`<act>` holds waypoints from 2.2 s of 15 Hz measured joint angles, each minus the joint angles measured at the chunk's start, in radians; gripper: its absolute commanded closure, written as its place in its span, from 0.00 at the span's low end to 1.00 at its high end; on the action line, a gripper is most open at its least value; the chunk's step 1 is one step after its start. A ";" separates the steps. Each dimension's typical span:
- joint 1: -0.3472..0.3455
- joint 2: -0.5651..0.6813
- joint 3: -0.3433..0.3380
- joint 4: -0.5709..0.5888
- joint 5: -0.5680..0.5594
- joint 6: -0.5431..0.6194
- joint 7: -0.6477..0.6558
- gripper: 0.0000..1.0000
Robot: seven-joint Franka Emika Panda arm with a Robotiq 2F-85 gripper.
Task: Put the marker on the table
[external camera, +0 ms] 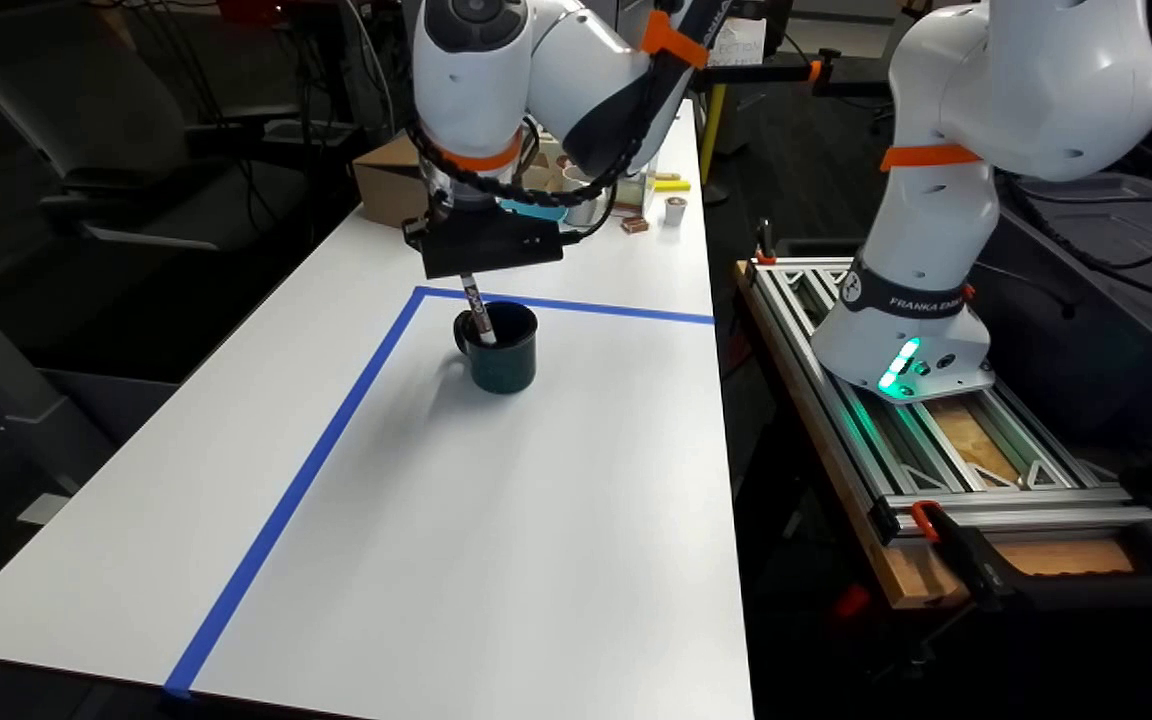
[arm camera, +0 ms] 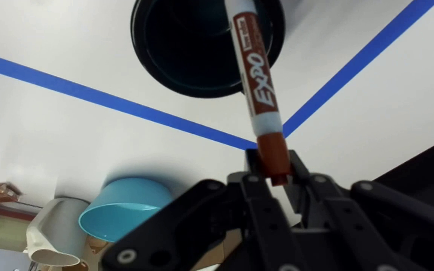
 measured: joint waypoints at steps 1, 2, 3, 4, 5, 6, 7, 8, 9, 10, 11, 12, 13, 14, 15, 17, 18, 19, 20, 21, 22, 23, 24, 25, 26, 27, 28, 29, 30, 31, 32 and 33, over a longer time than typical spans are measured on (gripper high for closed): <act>0.000 -0.021 0.003 -0.007 0.006 -0.003 -0.005 0.95; 0.000 -0.041 0.007 -0.014 0.011 -0.005 -0.008 0.95; -0.001 -0.060 0.011 -0.019 0.016 -0.006 -0.011 0.95; -0.001 -0.077 0.015 -0.024 0.021 -0.007 -0.013 0.95; -0.001 -0.092 0.020 -0.027 0.024 -0.007 -0.014 0.95; -0.001 -0.106 0.025 -0.029 0.024 -0.007 -0.014 0.95; -0.001 -0.118 0.031 -0.032 0.024 -0.007 -0.013 0.95; -0.001 -0.129 0.038 -0.037 0.022 -0.006 -0.009 0.95; 0.000 -0.138 0.045 -0.041 0.009 -0.003 0.002 0.95; 0.000 -0.145 0.052 -0.045 -0.011 0.001 0.023 0.95; 0.002 -0.151 0.057 -0.050 -0.042 0.007 0.051 0.95; 0.005 -0.154 0.061 -0.055 -0.081 0.012 0.086 0.95; 0.008 -0.156 0.066 -0.064 -0.128 0.021 0.126 0.95; 0.012 -0.158 0.070 -0.074 -0.183 0.028 0.174 0.95; 0.017 -0.160 0.076 -0.085 -0.242 0.033 0.226 0.95; 0.025 -0.163 0.091 -0.110 -0.369 0.036 0.336 0.95; 0.031 -0.164 0.099 -0.124 -0.436 0.036 0.393 0.95; 0.038 -0.164 0.108 -0.139 -0.503 0.036 0.452 0.95; 0.045 -0.165 0.118 -0.155 -0.572 0.034 0.508 0.95; 0.052 -0.165 0.129 -0.171 -0.643 0.029 0.569 0.95; 0.061 -0.165 0.140 -0.188 -0.708 0.020 0.626 0.95; 0.071 -0.166 0.152 -0.205 -0.767 0.006 0.661 0.95; 0.077 -0.172 0.167 -0.217 -0.775 -0.008 0.643 0.95; 0.085 -0.189 0.182 -0.224 -0.775 -0.019 0.628 0.95; 0.093 -0.207 0.197 -0.232 -0.792 -0.032 0.631 0.95; 0.102 -0.224 0.210 -0.243 -0.804 -0.045 0.632 0.95; 0.112 -0.243 0.222 -0.254 -0.806 -0.057 0.628 0.95; 0.122 -0.260 0.232 -0.265 -0.825 -0.068 0.632 0.95; 0.132 -0.277 0.241 -0.277 -0.840 -0.080 0.632 0.95; 0.141 -0.296 0.248 -0.288 -0.846 -0.089 0.628 0.95; 0.151 -0.313 0.253 -0.299 -0.865 -0.098 0.632 0.95; 0.159 -0.330 0.257 -0.313 -0.878 -0.107 0.631 0.95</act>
